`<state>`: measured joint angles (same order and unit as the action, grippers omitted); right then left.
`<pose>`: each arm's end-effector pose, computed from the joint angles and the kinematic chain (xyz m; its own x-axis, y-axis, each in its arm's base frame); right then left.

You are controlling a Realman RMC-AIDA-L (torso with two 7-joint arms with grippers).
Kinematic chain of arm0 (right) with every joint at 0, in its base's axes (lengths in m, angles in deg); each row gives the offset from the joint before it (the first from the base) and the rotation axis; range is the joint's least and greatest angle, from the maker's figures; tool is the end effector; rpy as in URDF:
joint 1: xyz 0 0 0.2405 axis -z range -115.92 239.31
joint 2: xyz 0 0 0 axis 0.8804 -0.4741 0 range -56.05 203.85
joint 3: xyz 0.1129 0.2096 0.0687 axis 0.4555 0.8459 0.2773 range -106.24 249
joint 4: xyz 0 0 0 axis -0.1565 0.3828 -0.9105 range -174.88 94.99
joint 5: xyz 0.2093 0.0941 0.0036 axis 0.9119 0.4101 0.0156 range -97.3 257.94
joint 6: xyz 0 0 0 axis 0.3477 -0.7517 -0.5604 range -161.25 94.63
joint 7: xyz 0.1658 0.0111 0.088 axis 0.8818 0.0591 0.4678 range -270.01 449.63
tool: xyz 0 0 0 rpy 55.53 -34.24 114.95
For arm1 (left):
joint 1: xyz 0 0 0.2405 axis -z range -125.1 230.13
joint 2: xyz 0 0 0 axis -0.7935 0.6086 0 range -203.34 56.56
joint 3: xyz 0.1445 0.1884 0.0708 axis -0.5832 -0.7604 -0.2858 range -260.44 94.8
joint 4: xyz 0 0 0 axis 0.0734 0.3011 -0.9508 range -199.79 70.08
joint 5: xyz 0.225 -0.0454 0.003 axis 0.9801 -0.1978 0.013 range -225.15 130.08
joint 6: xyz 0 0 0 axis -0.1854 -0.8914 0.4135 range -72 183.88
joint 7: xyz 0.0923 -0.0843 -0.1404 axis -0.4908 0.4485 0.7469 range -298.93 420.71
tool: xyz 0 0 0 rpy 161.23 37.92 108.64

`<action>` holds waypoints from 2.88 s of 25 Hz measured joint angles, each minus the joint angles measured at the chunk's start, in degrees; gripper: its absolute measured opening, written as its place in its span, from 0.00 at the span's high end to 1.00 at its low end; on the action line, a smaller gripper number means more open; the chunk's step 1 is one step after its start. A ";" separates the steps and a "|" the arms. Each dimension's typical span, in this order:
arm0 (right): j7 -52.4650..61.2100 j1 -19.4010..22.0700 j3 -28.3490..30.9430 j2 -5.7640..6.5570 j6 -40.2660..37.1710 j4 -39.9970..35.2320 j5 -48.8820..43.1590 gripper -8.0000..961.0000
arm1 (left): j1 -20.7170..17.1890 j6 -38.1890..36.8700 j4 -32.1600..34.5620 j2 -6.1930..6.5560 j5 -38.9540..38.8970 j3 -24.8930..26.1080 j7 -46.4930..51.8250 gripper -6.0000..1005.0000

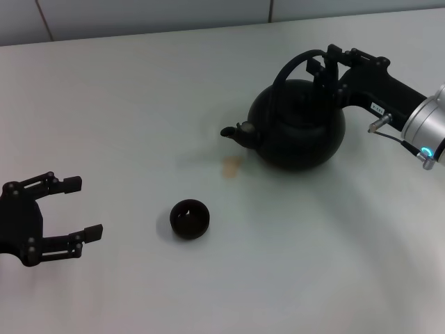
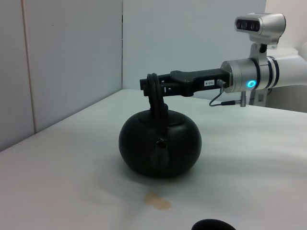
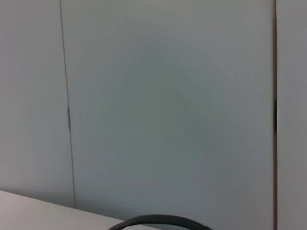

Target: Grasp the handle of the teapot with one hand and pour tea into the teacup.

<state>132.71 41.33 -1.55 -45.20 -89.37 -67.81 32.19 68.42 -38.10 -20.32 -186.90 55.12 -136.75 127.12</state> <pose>0.2935 0.3986 -0.0335 0.7388 -0.0923 -0.6676 -0.6086 -0.5167 -0.6022 -0.2942 0.2988 -0.0008 0.8888 0.1541 0.4315 0.2719 -0.9354 -0.2260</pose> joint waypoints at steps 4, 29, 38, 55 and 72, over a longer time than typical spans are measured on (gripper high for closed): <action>0.69 -0.01 0.06 0.01 0.04 -0.05 0.11 0.60 | 0.00 -0.03 0.02 -0.02 0.00 0.02 0.02 0.14; -5.48 6.66 4.40 -0.42 -14.15 0.75 0.39 0.19 | -0.48 -8.16 3.82 -2.94 -1.18 0.54 0.15 0.14; -7.01 7.83 4.47 0.74 -31.63 2.81 -8.34 0.19 | -0.47 -13.85 4.21 -4.26 -1.16 0.93 -1.67 0.14; -9.07 8.23 4.48 0.33 -35.33 3.13 -21.88 0.20 | 1.89 -16.11 2.59 -4.73 -1.33 0.41 -1.60 0.14; -9.11 8.39 4.45 0.89 -34.94 3.15 -25.76 0.20 | 3.74 -12.45 -0.39 -4.78 -0.92 0.44 -0.62 0.14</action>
<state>123.60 49.73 2.91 -44.31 -124.31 -64.66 6.43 72.16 -50.55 -20.71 -191.68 54.20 -136.31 126.50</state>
